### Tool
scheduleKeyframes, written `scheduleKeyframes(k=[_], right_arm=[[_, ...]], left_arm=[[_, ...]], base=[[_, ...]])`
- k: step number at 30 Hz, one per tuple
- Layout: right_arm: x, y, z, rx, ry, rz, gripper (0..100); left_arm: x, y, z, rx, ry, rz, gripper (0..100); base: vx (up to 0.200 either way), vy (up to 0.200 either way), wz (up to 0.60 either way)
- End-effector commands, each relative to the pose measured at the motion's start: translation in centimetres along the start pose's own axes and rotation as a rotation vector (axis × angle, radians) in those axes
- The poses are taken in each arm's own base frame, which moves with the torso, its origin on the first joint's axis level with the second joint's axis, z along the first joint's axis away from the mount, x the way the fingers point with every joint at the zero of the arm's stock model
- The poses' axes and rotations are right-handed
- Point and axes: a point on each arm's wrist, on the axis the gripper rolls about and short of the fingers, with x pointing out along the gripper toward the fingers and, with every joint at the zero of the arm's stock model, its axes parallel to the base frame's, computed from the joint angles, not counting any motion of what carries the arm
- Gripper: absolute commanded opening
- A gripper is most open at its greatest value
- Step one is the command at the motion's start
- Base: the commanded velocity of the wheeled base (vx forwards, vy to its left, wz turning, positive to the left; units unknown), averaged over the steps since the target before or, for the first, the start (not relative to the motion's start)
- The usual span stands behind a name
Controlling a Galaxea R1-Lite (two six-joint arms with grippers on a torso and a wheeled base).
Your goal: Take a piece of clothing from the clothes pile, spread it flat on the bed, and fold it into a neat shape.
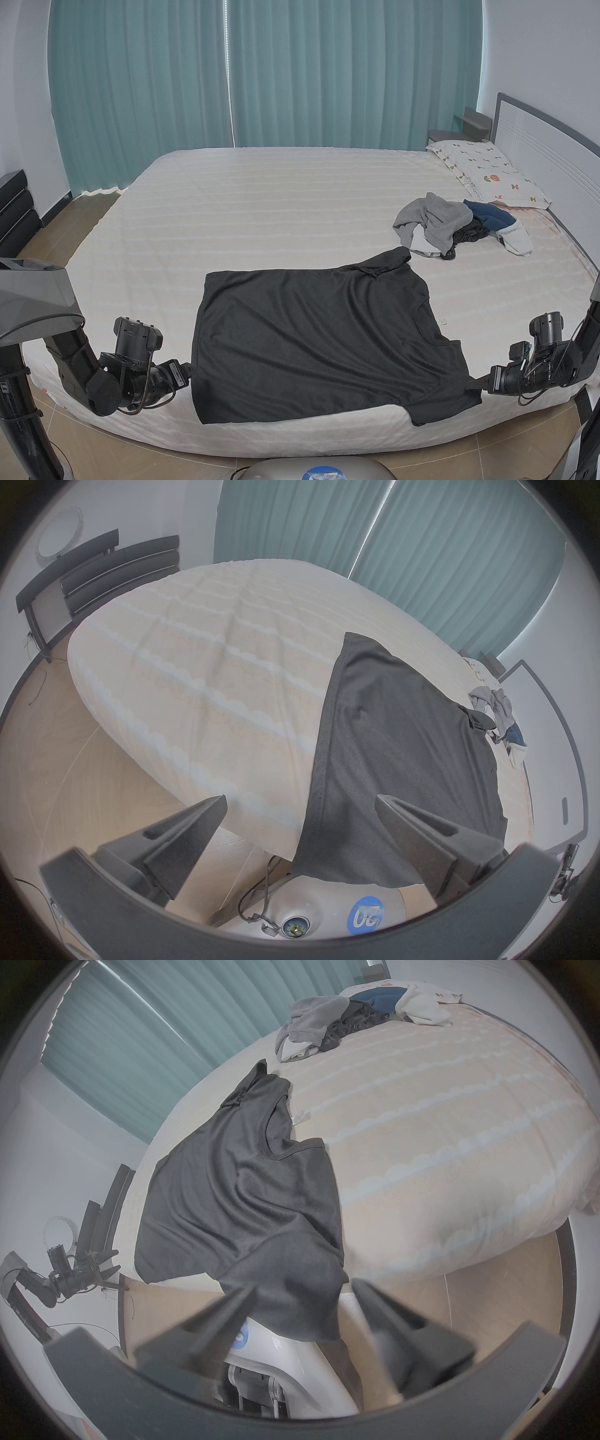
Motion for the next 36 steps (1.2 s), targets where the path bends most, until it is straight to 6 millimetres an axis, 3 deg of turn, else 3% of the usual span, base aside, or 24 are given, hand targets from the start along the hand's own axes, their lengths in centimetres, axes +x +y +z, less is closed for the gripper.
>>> scheduleKeyframes(k=[1,10,14,20,36], right_arm=[[-0.2,-0.1,0.2,0.009,-0.014,-0.001,100],[-0.5,0.4,2.0,0.126,-0.085,0.021,100],[-0.1,0.2,1.7,0.137,-0.064,0.022,100],[0.0,0.4,1.6,0.135,-0.056,0.033,100],[0.4,0.6,1.4,0.137,-0.033,0.048,100]], left_arm=[[0.1,0.0,0.1,-0.004,-0.003,-0.002,100],[0.2,-0.7,0.6,-0.054,-0.021,-0.030,100],[0.3,-0.9,0.8,-0.098,-0.025,-0.038,100],[0.6,-0.8,0.7,-0.098,-0.020,-0.033,100],[1.2,-1.4,1.0,-0.159,-0.053,-0.065,100]], base=[[0.000,0.000,0.00],[0.000,0.000,0.00],[0.000,0.000,0.00],[0.000,0.200,0.00],[0.000,0.000,0.00]])
